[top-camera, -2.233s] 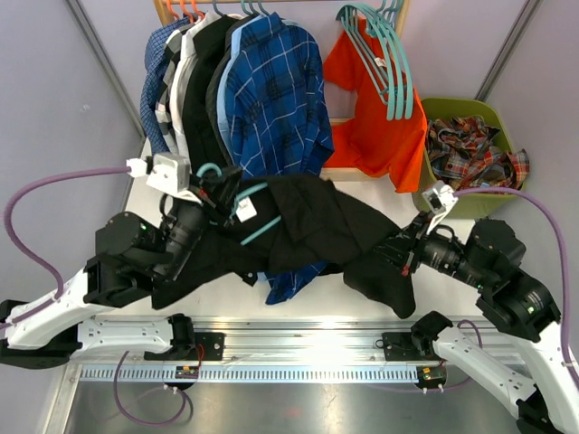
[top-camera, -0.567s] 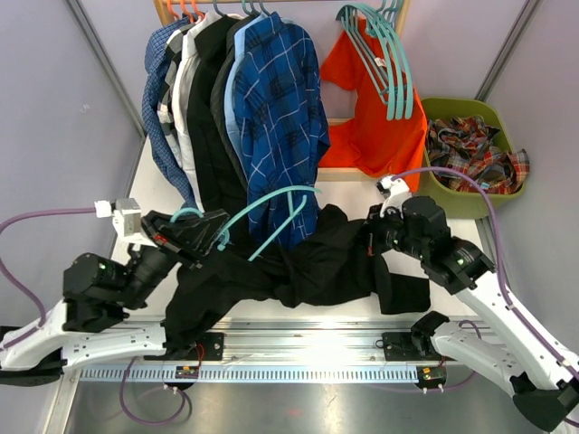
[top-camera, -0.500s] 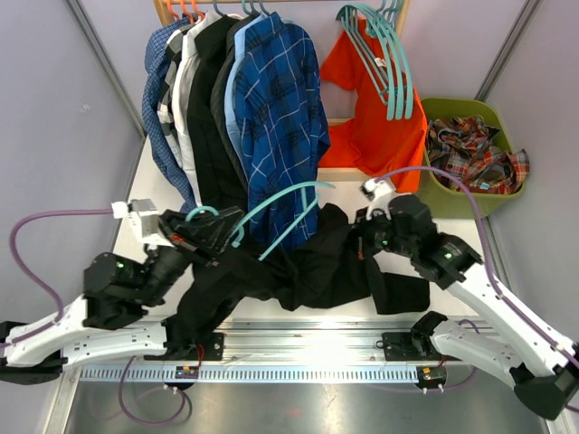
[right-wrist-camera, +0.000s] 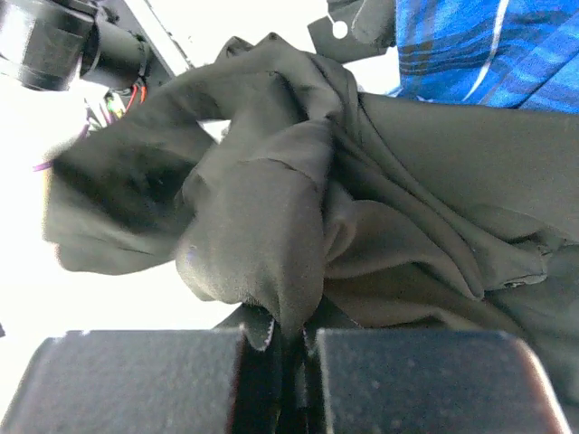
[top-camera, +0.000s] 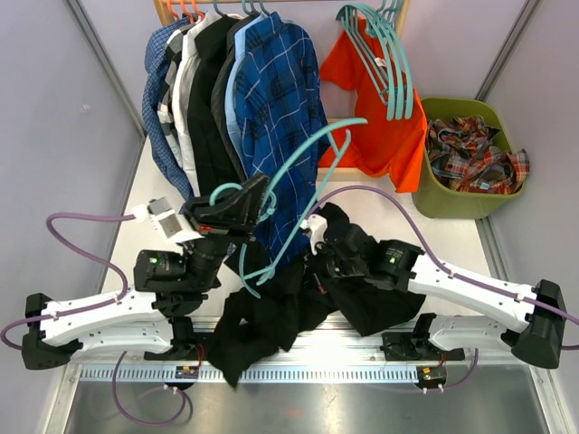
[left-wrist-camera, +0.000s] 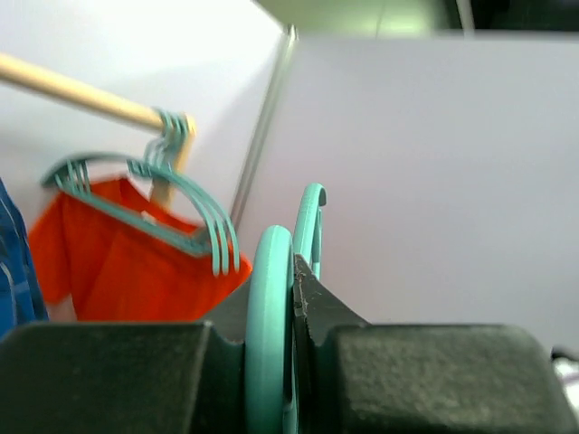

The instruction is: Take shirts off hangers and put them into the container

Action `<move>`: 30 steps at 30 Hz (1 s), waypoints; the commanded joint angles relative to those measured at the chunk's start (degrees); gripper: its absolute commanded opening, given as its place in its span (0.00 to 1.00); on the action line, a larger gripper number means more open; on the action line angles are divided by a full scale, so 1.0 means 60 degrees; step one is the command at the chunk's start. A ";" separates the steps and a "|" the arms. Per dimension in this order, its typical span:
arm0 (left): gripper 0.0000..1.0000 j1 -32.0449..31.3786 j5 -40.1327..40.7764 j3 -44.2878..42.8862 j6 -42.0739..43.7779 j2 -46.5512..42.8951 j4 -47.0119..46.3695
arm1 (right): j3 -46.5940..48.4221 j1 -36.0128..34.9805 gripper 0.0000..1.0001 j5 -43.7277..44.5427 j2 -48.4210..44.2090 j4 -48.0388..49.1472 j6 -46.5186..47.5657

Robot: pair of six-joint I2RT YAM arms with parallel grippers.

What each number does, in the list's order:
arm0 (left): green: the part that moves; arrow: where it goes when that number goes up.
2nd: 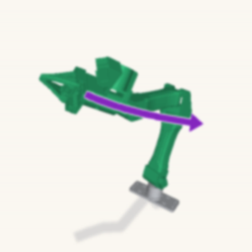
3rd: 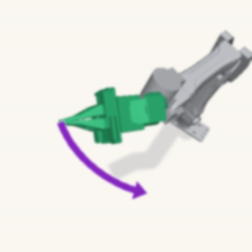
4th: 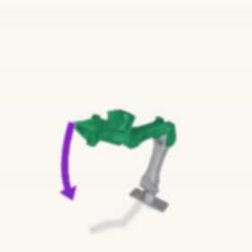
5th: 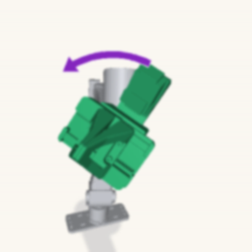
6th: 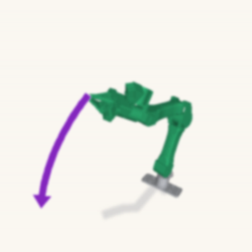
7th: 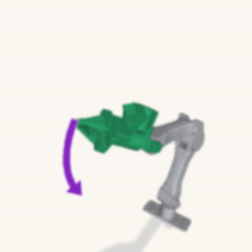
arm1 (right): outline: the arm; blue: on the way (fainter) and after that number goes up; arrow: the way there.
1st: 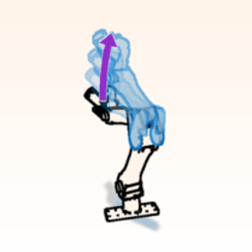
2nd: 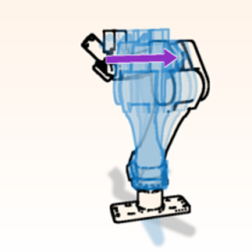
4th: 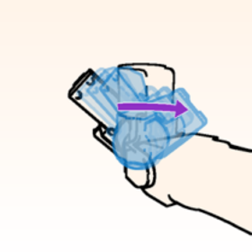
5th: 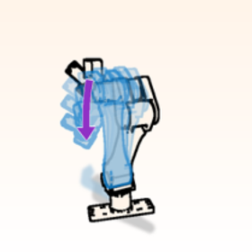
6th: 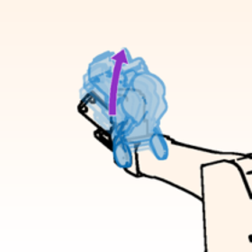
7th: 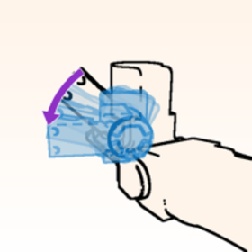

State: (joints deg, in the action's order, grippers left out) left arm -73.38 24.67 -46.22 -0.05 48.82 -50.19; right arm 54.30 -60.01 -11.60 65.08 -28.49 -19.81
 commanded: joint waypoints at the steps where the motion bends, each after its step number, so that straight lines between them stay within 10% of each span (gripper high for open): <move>1: 0.00 0.0029 0.0431 -0.0600 0.0712 -0.0021 -0.2725 | 0.0177 -0.0354 0.00 0.1078 0.0211 0.0444 -0.0360; 4: 0.00 0.0029 0.0006 -0.0983 0.0188 -0.0298 -0.1044 | 0.0571 -0.0414 0.00 0.2888 0.0330 -0.0508 -0.0549; 7: 0.00 0.0029 -0.0389 -0.1495 -0.0690 -0.1219 0.2987 | 0.0982 -0.0414 0.50 0.4721 -0.0179 -0.1621 -0.0856; 10: 0.00 0.0029 -0.0887 -0.1891 -0.1641 -0.2347 0.5574 | 0.1304 -0.0414 0.77 0.5898 -0.1144 -0.2515 -0.0873; 17: 0.00 0.0014 -0.1560 -0.2609 -0.3037 -0.4765 1.2081 | 0.2330 -0.0428 0.92 0.7294 -0.3359 -0.4419 -0.0668; 30: 0.00 -0.0001 -0.6262 -0.1716 -0.3405 -0.3583 1.2922 | 0.2404 -0.0428 0.89 -0.1139 -0.3626 -0.1639 0.0651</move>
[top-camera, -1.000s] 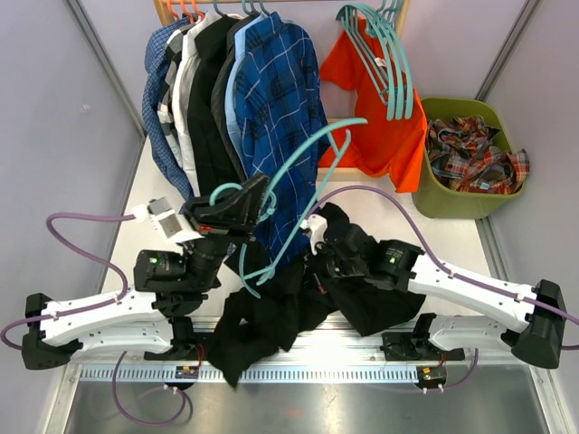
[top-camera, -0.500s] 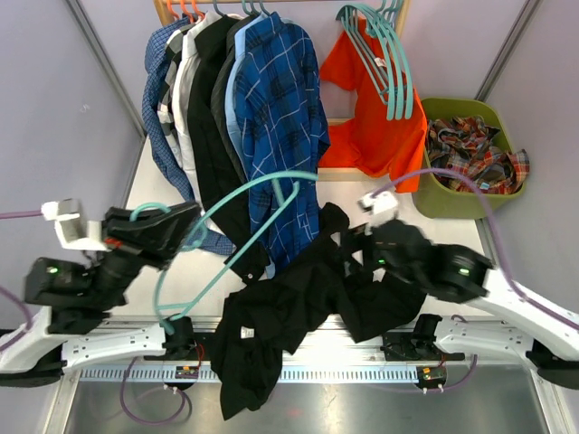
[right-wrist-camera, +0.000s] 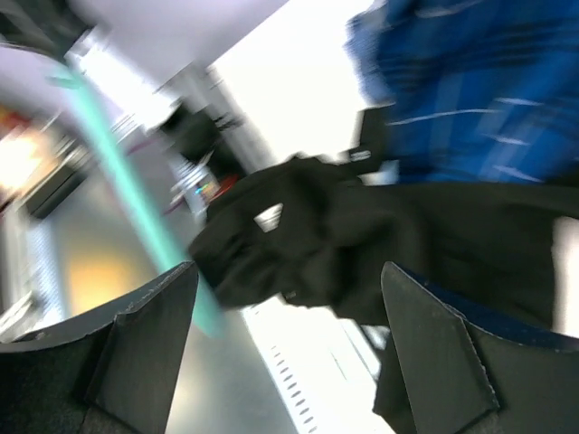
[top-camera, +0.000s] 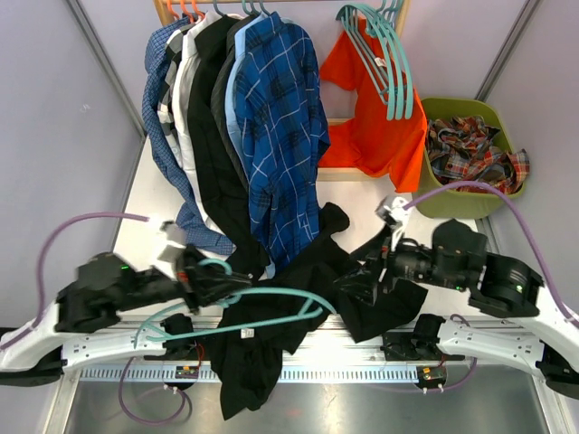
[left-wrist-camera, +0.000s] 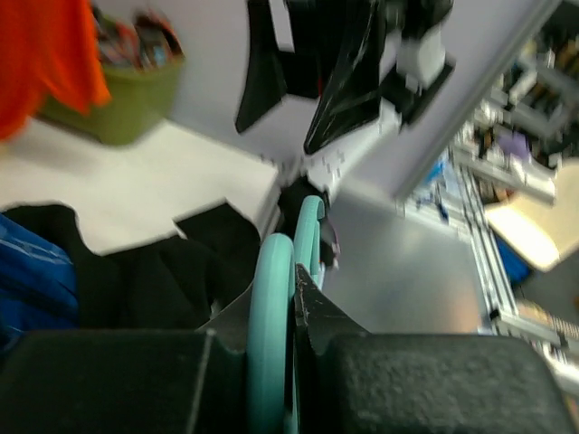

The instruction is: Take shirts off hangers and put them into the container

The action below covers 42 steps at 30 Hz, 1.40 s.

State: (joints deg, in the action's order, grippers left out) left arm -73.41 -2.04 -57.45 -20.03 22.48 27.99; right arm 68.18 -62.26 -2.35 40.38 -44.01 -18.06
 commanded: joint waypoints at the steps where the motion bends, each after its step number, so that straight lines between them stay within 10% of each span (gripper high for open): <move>1: 0.00 0.0017 -0.1943 0.0156 -0.0045 0.0925 -0.0254 | 0.0062 -0.0039 0.89 -0.2801 0.0506 0.1021 0.0388; 22: 0.00 0.0310 -0.1769 0.0054 0.0277 0.1395 -0.1105 | -0.1725 -0.0126 0.79 -0.5746 0.1326 0.3072 -0.0446; 28: 0.00 0.0325 -0.1345 -0.0224 0.0365 0.1337 -0.0739 | -0.2018 -0.0200 0.49 -0.6039 0.1312 0.2970 -0.0593; 32: 0.00 0.0325 -0.0935 -0.0385 0.0409 0.1322 -0.0593 | -0.2121 -0.0229 0.00 -0.5995 0.1151 0.2824 -0.0651; 37: 0.00 0.0325 -0.0627 -0.0649 0.0482 0.1512 -0.0271 | -0.2019 -0.0229 0.00 -0.5805 0.0990 0.2575 -0.0578; 39: 0.19 0.0325 -0.0261 -0.0781 0.0482 0.1614 -0.0096 | -0.1828 -0.0229 0.00 -0.5703 0.1019 0.2457 -0.0447; 40: 0.65 0.0325 0.0059 -0.0796 0.0497 0.1673 -0.0065 | -0.1697 -0.0214 0.00 -0.5630 0.1019 0.2341 -0.0417; 42: 0.85 0.0325 0.0296 -0.0869 0.0511 0.1659 -0.0065 | -0.1579 -0.0229 0.00 -0.5512 0.1034 0.2223 -0.0300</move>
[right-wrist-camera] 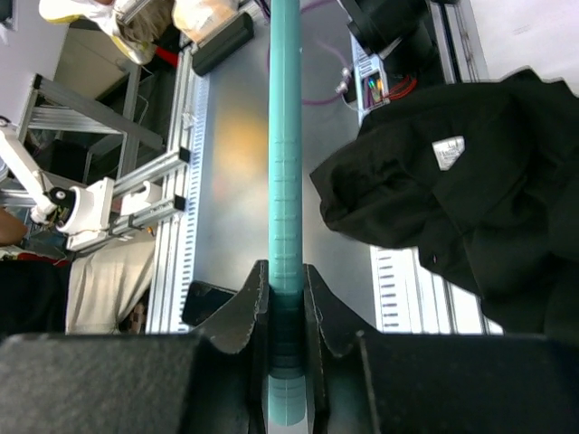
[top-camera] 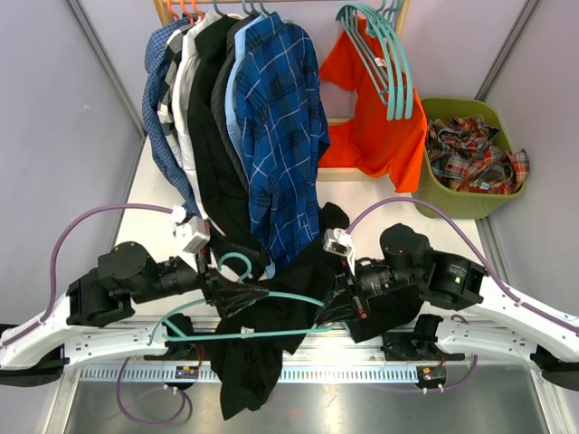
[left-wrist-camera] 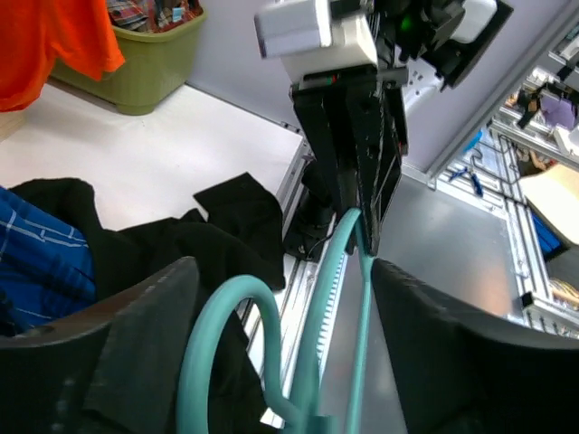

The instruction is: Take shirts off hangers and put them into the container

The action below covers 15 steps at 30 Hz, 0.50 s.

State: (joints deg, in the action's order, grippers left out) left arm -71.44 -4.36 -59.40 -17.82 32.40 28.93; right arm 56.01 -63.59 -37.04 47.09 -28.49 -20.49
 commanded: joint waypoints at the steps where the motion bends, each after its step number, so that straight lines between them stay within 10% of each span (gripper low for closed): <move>1: 0.99 -0.0003 0.0712 -0.0661 0.0158 -0.0010 -0.0236 | 0.0508 -0.0007 0.00 0.0371 -0.0085 -0.0523 0.0134; 7: 0.99 -0.0003 0.2219 -0.1277 0.0421 -0.0258 -0.0411 | 0.0816 0.0008 0.00 0.1058 -0.0143 -0.1137 0.0382; 15: 0.99 -0.0003 0.4196 -0.0606 0.0422 -0.1955 -0.0457 | 0.2983 -0.0007 0.00 0.7207 -0.1665 -0.3220 0.0880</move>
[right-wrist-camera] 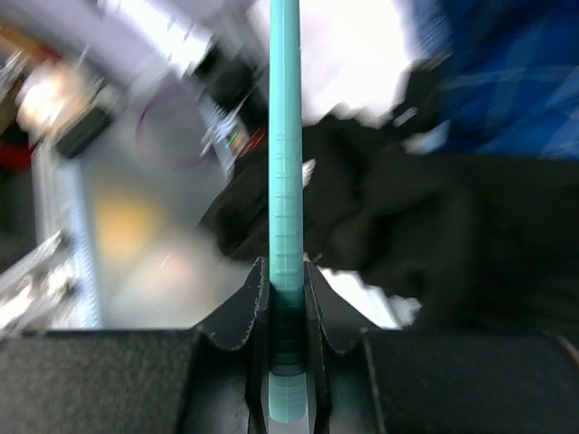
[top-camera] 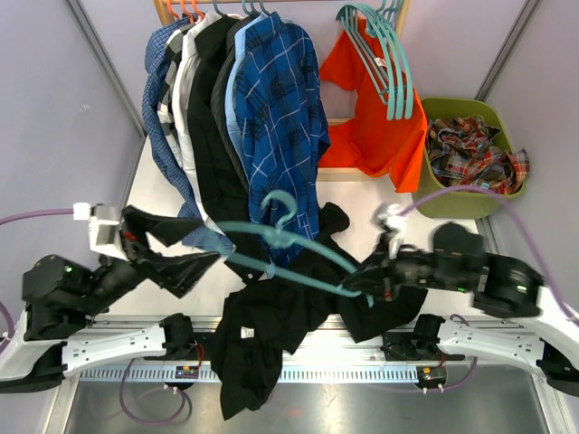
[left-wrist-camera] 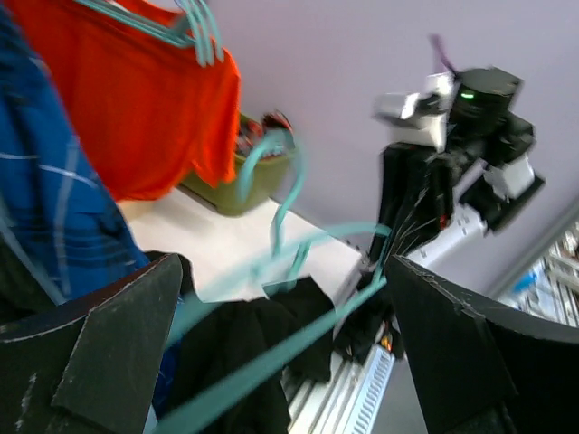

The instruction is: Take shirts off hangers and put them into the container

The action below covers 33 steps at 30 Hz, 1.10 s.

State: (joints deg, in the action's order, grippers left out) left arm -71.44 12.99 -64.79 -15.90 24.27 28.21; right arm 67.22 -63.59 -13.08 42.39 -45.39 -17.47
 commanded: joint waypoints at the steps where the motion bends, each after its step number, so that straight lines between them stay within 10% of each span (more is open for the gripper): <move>1: 0.99 -0.0003 0.1480 0.0398 0.0058 -0.0777 -0.0263 | 0.1246 -0.0007 0.00 0.3771 -0.1101 -0.0361 0.0451; 9: 0.99 -0.0003 0.2229 0.1423 -0.0821 -0.1701 0.0440 | 0.1175 0.0008 0.00 0.9164 -0.2218 0.1571 0.1972; 20: 0.99 -0.0003 0.2039 0.2068 -0.1158 -0.1877 0.0353 | 0.3646 0.0051 0.00 1.1466 0.2758 0.1925 0.2839; 33: 0.99 -0.0003 0.1775 0.2640 -0.1305 -0.2624 0.0148 | 0.8846 0.5001 0.00 0.5582 0.6994 0.0024 0.2341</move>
State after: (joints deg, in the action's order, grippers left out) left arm -71.44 24.23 -49.54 -23.03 9.13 32.38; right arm 112.84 -37.74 31.07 80.29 -43.40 -2.68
